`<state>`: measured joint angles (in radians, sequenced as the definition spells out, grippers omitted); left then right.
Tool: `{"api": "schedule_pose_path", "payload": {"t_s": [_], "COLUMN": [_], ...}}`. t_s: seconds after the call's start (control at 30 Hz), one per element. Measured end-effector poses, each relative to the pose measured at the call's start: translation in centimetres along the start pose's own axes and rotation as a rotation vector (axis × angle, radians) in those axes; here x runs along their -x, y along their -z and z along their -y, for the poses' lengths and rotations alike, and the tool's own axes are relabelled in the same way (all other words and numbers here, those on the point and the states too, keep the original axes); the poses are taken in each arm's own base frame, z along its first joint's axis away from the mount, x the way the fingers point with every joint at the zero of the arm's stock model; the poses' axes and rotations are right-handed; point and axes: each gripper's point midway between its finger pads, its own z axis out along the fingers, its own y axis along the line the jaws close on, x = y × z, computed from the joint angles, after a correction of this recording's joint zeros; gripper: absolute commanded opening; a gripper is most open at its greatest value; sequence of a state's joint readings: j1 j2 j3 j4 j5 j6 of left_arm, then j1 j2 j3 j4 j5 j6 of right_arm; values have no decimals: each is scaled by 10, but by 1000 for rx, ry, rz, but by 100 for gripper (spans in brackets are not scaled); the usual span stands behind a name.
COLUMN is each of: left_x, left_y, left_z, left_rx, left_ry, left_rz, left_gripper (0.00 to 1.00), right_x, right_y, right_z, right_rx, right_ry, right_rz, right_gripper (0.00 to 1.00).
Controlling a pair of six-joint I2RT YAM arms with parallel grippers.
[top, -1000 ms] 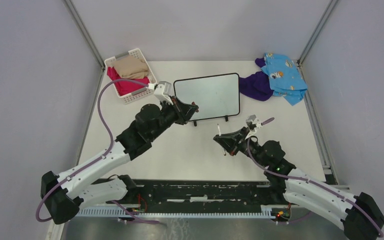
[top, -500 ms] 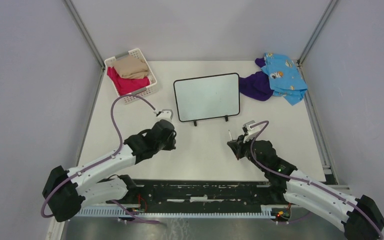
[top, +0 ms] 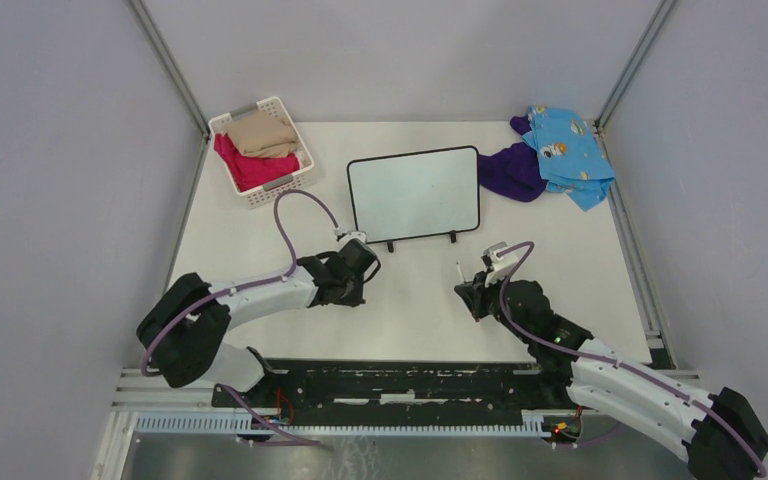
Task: Write a sentence on the whiteboard
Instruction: Place the pen cap at the center of the board.
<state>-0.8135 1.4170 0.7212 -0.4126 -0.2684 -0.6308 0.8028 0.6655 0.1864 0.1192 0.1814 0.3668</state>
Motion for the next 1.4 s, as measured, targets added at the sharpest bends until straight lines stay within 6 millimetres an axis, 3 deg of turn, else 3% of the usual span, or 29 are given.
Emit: {"api": "schedule_pose_path", "payload": {"t_s": [0.2,0.63,0.87,0.97,1.07,1.33,1.4], "left_x": [2,8,9,18,32,91,105], "left_y": [-7,-12,-10,1,17,90,107], "left_z": [6,11,11,13,15,26,30], "left_rx": [-8,-19,-22,-40,-70,-205,-240], "left_ry": [2,10,11,31,50,61,42], "left_rz": [-5,4,9,48,106,345,401], "left_gripper": [4,25,65,74,77,82,93], "right_x": [4,5,7,10,14,37,41], "right_y": [1,0,0,0,2,8,9], "right_z": [0,0,0,-1,-2,-16,-22], "right_rx": [4,2,2,4,6,80,111], "right_ry": [13,36,41,40,47,95,107], "right_rz": [15,8,8,15,22,83,91], "right_gripper": [0,0,0,0,0,0,0]}}
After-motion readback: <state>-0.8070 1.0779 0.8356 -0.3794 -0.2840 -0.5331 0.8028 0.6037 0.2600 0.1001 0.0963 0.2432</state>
